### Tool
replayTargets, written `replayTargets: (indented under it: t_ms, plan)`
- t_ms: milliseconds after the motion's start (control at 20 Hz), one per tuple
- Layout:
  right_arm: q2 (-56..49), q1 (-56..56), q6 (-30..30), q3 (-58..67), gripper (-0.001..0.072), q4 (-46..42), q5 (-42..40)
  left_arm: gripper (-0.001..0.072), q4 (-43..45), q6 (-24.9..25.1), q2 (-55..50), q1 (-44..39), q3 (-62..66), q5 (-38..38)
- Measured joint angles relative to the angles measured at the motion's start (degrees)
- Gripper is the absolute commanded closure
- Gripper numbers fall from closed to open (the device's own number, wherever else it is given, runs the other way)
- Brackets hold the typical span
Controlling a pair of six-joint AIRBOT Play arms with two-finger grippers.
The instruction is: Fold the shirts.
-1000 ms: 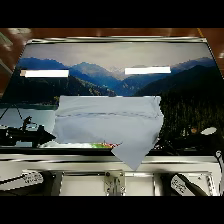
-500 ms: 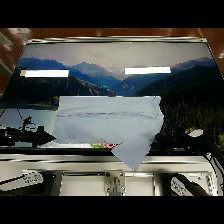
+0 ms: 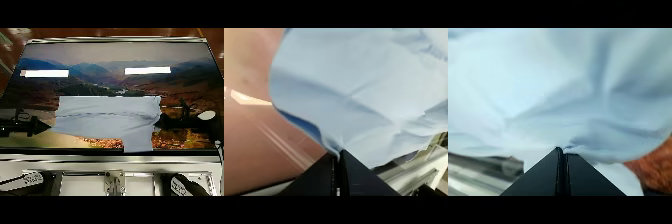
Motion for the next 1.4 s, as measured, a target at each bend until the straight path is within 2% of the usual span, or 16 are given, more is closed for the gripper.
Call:
replayTargets:
  t_ms: [250,450,850,1050,1100,1150,1200,1250,1350,1400]
  plan:
    - [-7.9,0.9,2.8,13.8,0.0651,0.5,-2.5,0.0668,-3.6,-3.4,-2.7,-7.5,10.0,8.1]
    - [-17.9,3.5,4.4,24.1,0.0651,0.9,-6.2,0.0668,-4.7,-7.4,-9.3,-13.2,19.8,12.9]
    - [-28.7,4.1,7.6,31.7,0.0650,-4.1,-9.9,0.0668,-4.6,-13.4,-22.5,-19.8,33.4,14.9]
    - [-30.0,4.2,9.2,32.2,0.0638,-7.6,-11.3,0.0648,3.0,-19.2,-24.9,-20.6,34.7,11.9]
    - [-30.1,4.2,9.4,32.3,0.0565,-8.0,-11.7,0.0492,4.9,-20.3,-25.2,-20.7,34.9,10.7]
    - [-30.2,4.2,9.6,32.3,0.0364,-8.3,-12.3,0.0287,6.5,-21.3,-25.4,-20.8,35.0,9.8]
    - [-30.2,4.2,9.8,32.4,0.0152,-8.8,-12.8,0.0139,7.2,-22.0,-25.6,-20.7,35.1,9.2]
    - [-30.3,4.0,9.7,32.4,0.0079,-8.9,-12.9,0.0132,7.8,-22.6,-25.6,-20.7,35.2,8.3]
    - [-30.1,3.7,7.7,33.0,0.0069,-9.2,-12.0,0.0133,8.3,-22.9,-25.7,-20.8,36.0,6.2]
    - [-29.7,3.0,6.5,33.4,0.0010,-9.9,-10.7,0.0135,8.4,-23.0,-25.7,-20.5,36.7,4.8]
